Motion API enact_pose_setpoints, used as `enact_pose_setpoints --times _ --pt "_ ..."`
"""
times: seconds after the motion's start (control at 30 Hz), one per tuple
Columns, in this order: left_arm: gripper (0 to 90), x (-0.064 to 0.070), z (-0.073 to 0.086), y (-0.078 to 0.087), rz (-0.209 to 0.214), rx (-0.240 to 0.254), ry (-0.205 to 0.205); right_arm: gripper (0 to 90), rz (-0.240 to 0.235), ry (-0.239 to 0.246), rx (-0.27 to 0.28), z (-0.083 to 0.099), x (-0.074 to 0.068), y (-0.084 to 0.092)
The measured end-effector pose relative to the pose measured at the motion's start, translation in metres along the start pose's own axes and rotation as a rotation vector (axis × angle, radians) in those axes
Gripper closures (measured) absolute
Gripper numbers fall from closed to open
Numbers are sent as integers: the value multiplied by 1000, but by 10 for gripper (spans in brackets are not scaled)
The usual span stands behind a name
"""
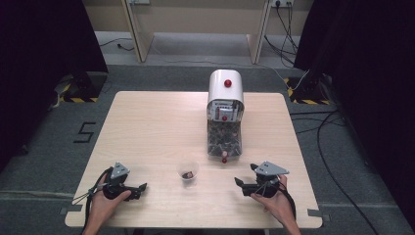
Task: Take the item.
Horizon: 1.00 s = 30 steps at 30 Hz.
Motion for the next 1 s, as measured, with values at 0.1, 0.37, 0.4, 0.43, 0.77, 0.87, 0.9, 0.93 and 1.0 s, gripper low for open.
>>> enact_pose_setpoints --times 0.1,0.37,0.4,0.43,0.77,0.87,0.9,0.93,1.0 --pt "0 0 0 0 0 -2 -1 187 1 -3 -4 3 0 0" --pt "0 0 0 0 0 0 0 187 7 -5 -5 6 1 4" --pt "0 0 0 0 0 0 0 188 6 -6 -5 7 1 4" --pt "0 0 0 0 0 -2 -1 187 7 -7 -6 7 1 4" --pt "0 0 0 0 0 0 0 188 15 -2 -10 10 2 6" --pt "0 0 0 0 0 0 0 187 20 1 -12 11 2 7" --pt "0 0 0 0 0 -2 -1 188 20 0 -14 12 2 7" --pt "0 0 0 0 0 0 0 187 20 -1 -15 12 2 8" --pt "0 0 0 0 0 -1 -1 187 22 1 -18 14 2 8"
Point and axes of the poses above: each handheld gripper's, and its own axes: y roughly backward along the jaws, z roughly out of its underside, x roughly to its right, the point moved 1 cm from there along -y, roughly forward along the jaws, and after that the axes turned 4 degrees about z, right-handed, at the moved point
